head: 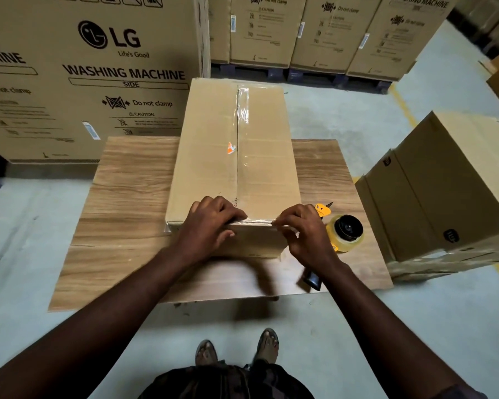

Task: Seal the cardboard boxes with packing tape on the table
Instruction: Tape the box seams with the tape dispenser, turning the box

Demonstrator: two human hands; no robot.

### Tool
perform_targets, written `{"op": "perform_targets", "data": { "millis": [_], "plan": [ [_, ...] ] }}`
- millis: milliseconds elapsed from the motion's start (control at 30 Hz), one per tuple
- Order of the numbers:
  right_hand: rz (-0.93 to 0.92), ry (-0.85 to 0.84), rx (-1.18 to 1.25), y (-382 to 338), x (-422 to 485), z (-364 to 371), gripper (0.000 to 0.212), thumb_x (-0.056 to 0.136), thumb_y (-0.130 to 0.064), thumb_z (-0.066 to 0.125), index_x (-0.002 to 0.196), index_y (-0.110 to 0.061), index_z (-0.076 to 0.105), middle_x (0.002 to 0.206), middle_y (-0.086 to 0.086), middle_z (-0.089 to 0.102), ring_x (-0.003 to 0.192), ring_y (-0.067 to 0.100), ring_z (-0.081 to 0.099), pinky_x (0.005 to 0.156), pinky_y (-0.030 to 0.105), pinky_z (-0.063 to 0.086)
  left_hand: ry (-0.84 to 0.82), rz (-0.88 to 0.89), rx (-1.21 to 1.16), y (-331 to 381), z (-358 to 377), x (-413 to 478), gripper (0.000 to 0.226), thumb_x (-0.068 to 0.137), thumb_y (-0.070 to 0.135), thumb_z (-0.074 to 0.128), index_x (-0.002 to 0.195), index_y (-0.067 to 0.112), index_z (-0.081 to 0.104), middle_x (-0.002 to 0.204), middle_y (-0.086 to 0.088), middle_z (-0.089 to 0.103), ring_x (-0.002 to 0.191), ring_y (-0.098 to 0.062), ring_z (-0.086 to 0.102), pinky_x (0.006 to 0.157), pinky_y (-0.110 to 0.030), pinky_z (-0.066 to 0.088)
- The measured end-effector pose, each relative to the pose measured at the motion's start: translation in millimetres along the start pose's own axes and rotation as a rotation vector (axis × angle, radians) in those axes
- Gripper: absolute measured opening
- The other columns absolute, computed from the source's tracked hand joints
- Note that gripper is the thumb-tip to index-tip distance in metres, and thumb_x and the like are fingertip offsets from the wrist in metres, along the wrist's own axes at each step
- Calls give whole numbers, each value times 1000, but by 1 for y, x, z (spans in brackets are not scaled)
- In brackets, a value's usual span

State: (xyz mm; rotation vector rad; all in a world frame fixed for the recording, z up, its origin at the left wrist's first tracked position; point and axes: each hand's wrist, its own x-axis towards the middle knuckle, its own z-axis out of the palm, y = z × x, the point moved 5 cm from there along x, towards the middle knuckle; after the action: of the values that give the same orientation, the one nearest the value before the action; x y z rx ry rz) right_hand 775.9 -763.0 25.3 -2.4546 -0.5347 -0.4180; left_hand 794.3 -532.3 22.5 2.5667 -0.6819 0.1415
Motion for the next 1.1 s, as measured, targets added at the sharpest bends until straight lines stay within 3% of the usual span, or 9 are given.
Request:
{"op": "perform_targets", "data": {
  "millis": [167,267,333,433,633,700,833,1000,1100],
  "plan": [
    [-5,-16,-4,-41,19,20,14,89,-31,74,100,-22,74,99,-5,63,95,21,54,81,38,41,63,-22,-20,-7,-14,-5,35,86,56,56,108,31,68,104,9,62,97,-19,55,83,-39,41],
    [-6,10,-11,-52,22,36,10,89,-28,74,98,-23,73,100,-5,62,97,20,52,80,38,38,64,-8,23,-21,-19,-12,34,90,55,52,111,33,66,106,10,60,97,-19,54,83,-38,38],
    [3,25,-19,-48,16,39,15,85,-23,77,100,-22,73,102,-4,61,98,21,52,81,38,38,62,24,53,-25,-19,-17,29,90,44,62,117,34,64,108,10,59,98,-19,53,83,-37,38],
    [-2,9,-60,-49,11,40,28,79,-16,78,105,-21,71,107,-2,59,102,23,51,82,38,38,53,36,60,-24,-17,-20,41,82,28,77,120,34,62,112,9,58,100,-19,52,84,-39,39],
    [-51,-10,-63,-75,33,55,14,90,-28,73,102,-22,73,100,-3,61,95,21,51,78,37,37,140,-46,-6,-37,-32,-28,28,90,52,60,109,32,68,104,12,59,99,-14,50,84,-33,29],
    [-22,0,-57,-76,30,60,15,88,-26,74,102,-22,73,100,-2,60,96,22,51,79,38,38,149,-48,-9,-46,-34,-35,24,89,41,70,111,32,68,106,12,58,100,-15,50,86,-35,32],
    [24,-12,-79,-75,21,63,32,78,-11,75,108,-22,72,106,0,59,101,24,51,82,39,39,110,-32,-20,-54,-35,-47,41,83,19,78,120,30,64,113,10,57,104,-16,49,91,-33,31],
    [-16,-21,-84,-97,41,69,17,88,-27,73,104,-20,72,103,0,61,99,22,51,81,37,37,146,-66,-8,-56,-44,-50,27,93,44,58,115,30,66,111,9,58,105,-16,51,91,-36,31],
    [-20,-31,-77,-103,47,80,20,87,-25,74,106,-20,72,104,0,61,100,22,51,81,38,39,179,-102,-12,-68,-49,-56,24,93,37,58,113,28,67,108,6,58,103,-20,51,88,-40,39]
  ]
}}
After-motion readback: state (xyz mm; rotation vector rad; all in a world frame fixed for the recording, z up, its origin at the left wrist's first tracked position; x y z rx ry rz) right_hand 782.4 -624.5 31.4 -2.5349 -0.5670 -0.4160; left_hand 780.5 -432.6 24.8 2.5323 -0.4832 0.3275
